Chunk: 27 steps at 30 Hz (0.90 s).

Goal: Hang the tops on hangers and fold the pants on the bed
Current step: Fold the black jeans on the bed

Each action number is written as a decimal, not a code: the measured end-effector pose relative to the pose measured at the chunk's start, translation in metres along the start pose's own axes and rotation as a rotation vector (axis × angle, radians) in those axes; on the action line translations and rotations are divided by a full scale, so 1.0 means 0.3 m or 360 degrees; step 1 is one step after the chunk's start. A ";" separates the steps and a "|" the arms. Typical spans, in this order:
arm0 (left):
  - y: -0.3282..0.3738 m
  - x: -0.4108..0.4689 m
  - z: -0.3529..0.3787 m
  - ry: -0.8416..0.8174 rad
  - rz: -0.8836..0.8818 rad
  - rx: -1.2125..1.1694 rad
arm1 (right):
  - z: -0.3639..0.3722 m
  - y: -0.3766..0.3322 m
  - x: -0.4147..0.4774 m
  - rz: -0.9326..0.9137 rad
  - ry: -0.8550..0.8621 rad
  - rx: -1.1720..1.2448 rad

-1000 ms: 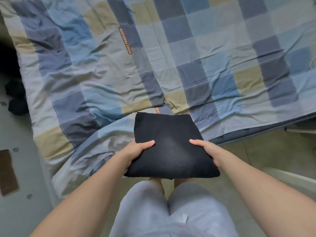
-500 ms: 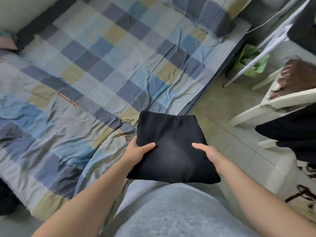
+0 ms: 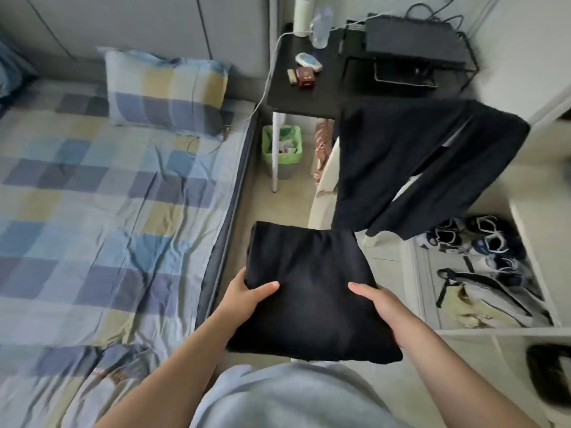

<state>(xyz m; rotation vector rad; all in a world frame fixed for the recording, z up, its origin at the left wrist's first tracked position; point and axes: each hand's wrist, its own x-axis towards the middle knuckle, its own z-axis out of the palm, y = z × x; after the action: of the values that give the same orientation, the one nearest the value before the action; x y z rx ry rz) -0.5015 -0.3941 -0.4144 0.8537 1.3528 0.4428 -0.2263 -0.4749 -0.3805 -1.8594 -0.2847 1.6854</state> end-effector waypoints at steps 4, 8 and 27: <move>0.094 0.070 0.328 -0.0234 0.0089 0.0207 | -0.317 0.021 -0.071 -0.0035 0.0205 0.0249; 0.174 0.109 0.603 -0.0453 0.0124 0.0400 | -0.543 0.082 -0.129 -0.0025 0.0404 0.0507; 0.739 0.556 1.675 -0.1543 0.0419 0.1121 | -1.092 -0.075 -0.060 -0.0225 0.1147 0.1609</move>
<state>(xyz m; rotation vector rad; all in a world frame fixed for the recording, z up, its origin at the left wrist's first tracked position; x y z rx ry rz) 0.0570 -0.2715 -0.3647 1.5680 0.4565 -0.2859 0.0898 -0.5613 -0.3506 -1.4347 0.6113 0.7023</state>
